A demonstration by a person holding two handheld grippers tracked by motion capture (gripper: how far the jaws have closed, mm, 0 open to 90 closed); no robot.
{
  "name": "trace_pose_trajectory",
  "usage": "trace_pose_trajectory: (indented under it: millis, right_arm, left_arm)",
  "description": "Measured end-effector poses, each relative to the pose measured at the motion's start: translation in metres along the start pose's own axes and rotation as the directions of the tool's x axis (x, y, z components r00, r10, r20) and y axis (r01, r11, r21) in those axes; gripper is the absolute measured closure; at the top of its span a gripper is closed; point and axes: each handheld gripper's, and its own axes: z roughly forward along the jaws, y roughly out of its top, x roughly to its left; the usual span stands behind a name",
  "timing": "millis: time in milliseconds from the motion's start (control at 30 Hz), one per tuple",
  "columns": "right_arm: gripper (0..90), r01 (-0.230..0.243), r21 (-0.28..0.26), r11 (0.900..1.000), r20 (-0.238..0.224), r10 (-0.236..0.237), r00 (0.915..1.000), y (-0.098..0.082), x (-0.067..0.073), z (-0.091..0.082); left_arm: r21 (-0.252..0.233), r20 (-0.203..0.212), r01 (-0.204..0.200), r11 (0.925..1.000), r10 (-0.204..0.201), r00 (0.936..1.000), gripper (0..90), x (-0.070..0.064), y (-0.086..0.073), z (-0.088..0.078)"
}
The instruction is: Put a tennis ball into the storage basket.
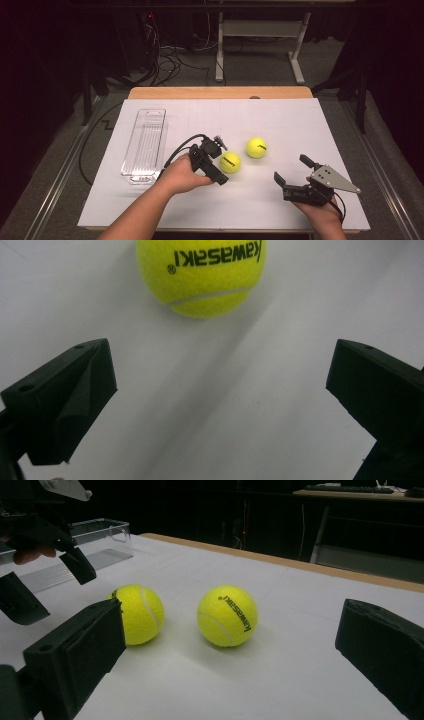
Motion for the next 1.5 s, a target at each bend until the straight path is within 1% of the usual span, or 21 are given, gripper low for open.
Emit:
trace_pose_trajectory:
  millis: [200, 367, 500, 567, 667, 767, 867, 933, 1067, 1100, 1133, 1167, 1200, 1267, 1400, 1433, 1467, 1500]
  right_arm:
    - [0.2, 0.000, 0.002, 1.000, 0.000, 0.000, 1.0000, 0.000, 0.000, 0.000]
    - [0.2, 0.001, 0.003, 1.000, 0.000, -0.001, 1.0000, 0.000, 0.000, 0.001]
    - [0.2, 0.000, 0.003, 1.000, 0.000, 0.000, 1.0000, 0.000, 0.000, 0.001]
    - [0.1, 0.002, 0.002, 1.000, 0.000, -0.002, 1.0000, 0.000, 0.000, 0.001]
    - [0.2, 0.000, 0.002, 1.000, 0.001, 0.000, 1.0000, 0.000, -0.001, 0.000]
    - [0.1, 0.000, 0.001, 1.000, 0.002, 0.000, 1.0000, 0.000, -0.001, 0.000]
    - [0.1, 0.002, -0.002, 1.000, 0.000, -0.002, 1.0000, 0.000, -0.001, -0.001]
    - [0.1, 0.001, -0.002, 1.000, 0.001, -0.001, 1.0000, 0.000, -0.001, -0.001]
    - [0.1, -0.002, 0.001, 1.000, 0.001, 0.002, 1.0000, 0.000, -0.001, 0.000]
    - [0.1, -0.002, 0.001, 1.000, 0.001, 0.002, 1.0000, 0.000, -0.001, 0.000]
    - [0.2, 0.001, 0.000, 1.000, 0.000, -0.001, 1.0000, 0.000, -0.001, 0.000]
    - [0.2, 0.001, 0.000, 1.000, 0.000, -0.001, 1.0000, 0.000, -0.001, 0.000]
    - [0.2, 0.001, 0.000, 1.000, 0.000, -0.001, 1.0000, 0.000, -0.001, 0.000]
    - [0.1, 0.001, 0.001, 1.000, 0.001, -0.001, 1.0000, 0.000, -0.001, 0.000]
    - [0.1, 0.000, 0.002, 1.000, 0.001, 0.000, 1.0000, -0.001, -0.001, 0.000]
    - [0.1, 0.000, 0.002, 1.000, 0.000, 0.000, 1.0000, -0.001, -0.001, 0.000]
    - [0.1, 0.000, 0.002, 1.000, 0.000, 0.000, 1.0000, -0.001, -0.001, 0.000]
    - [0.1, 0.002, 0.001, 1.000, -0.001, -0.002, 1.0000, -0.001, -0.001, 0.000]
  left_arm:
    - [-0.017, -0.003, -0.010, 0.9998, 0.010, 0.9999, 0.7, 0.000, 0.006, 0.004]
    - [-0.045, -0.001, -0.019, 0.9988, 0.019, 0.9998, 0.7, 0.000, 0.015, -0.001]
    - [-0.046, 0.002, -0.025, 0.9986, 0.025, 0.9997, 0.7, 0.000, 0.022, -0.001]
    - [-0.044, 0.009, -0.027, 0.9987, 0.027, 0.9996, 0.7, 0.001, 0.024, 0.000]
    - [-0.033, 0.012, -0.021, 0.9992, 0.022, 0.9997, 0.7, 0.003, 0.027, 0.004]
    - [-0.032, 0.007, -0.016, 0.9994, 0.016, 0.9998, 0.7, 0.005, 0.029, 0.006]
    - [-0.047, -0.010, -0.011, 0.9988, 0.011, 0.9999, 0.8, 0.008, 0.029, 0.007]
    - [-0.058, -0.003, -0.004, 0.9983, 0.004, 1.0000, 1.6, 0.011, 0.029, 0.007]
    - [-0.058, 0.001, 0.011, 0.9983, -0.011, 0.9999, 2.1, 0.015, 0.030, 0.012]
    - [-0.058, 0.001, 0.011, 0.9983, -0.011, 0.9999, 2.8, 0.015, 0.030, 0.012]
    - [-0.061, -0.008, 0.005, 0.9981, -0.006, 1.0000, 4.5, 0.016, 0.031, 0.015]
    - [-0.061, -0.008, 0.005, 0.9981, -0.006, 1.0000, 5.3, 0.016, 0.031, 0.015]
    - [-0.056, -0.004, 0.006, 0.9984, -0.006, 1.0000, 6.0, 0.016, 0.032, 0.019]
    - [-0.052, -0.002, -0.004, 0.9987, 0.004, 1.0000, 7.7, 0.016, 0.032, 0.021]
    - [-0.051, 0.002, 0.003, 0.9987, -0.003, 1.0000, 9.1, 0.016, 0.034, 0.025]
    - [-0.040, 0.002, 0.004, 0.9992, -0.004, 1.0000, 11.6, 0.016, 0.034, 0.028]
    - [-0.040, 0.002, 0.004, 0.9992, -0.004, 1.0000, 12.7, 0.016, 0.034, 0.028]
    - [-0.041, 0.015, 0.013, 0.9991, -0.012, 0.9998, 14.7, 0.017, 0.035, 0.030]
